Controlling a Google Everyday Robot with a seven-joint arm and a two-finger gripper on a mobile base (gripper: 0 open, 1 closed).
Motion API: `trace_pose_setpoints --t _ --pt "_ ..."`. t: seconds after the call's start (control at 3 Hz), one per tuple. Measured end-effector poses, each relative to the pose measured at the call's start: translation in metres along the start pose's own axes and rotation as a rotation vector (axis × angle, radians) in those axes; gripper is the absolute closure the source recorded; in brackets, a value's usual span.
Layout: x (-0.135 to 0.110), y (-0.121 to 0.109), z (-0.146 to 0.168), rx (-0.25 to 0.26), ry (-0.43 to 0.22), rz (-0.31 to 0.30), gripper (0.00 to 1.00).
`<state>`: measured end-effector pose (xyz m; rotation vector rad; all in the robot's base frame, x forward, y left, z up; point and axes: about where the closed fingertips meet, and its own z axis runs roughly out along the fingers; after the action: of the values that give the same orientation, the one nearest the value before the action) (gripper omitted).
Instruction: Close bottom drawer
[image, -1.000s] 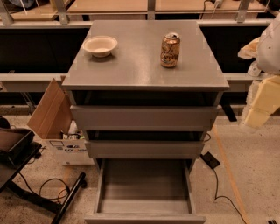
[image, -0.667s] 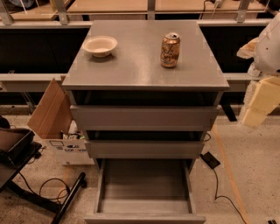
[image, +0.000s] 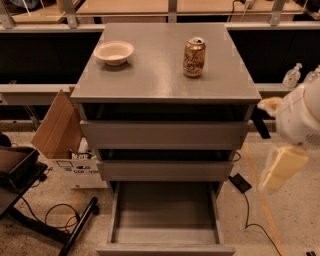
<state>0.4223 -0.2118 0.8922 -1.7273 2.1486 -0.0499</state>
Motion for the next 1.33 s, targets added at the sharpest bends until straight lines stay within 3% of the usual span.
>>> trace_pose_setpoints --t 0.67,1.0,1.33 --pt "0.047 0.072 0.15 -0.062 -0.033 -0.014 0.0" --pt "0.06 0.089 0.22 -0.017 -0.037 0.009 0.0" --pt "0.053 0.073 0.215 0.041 -0.055 0.006 0.0"
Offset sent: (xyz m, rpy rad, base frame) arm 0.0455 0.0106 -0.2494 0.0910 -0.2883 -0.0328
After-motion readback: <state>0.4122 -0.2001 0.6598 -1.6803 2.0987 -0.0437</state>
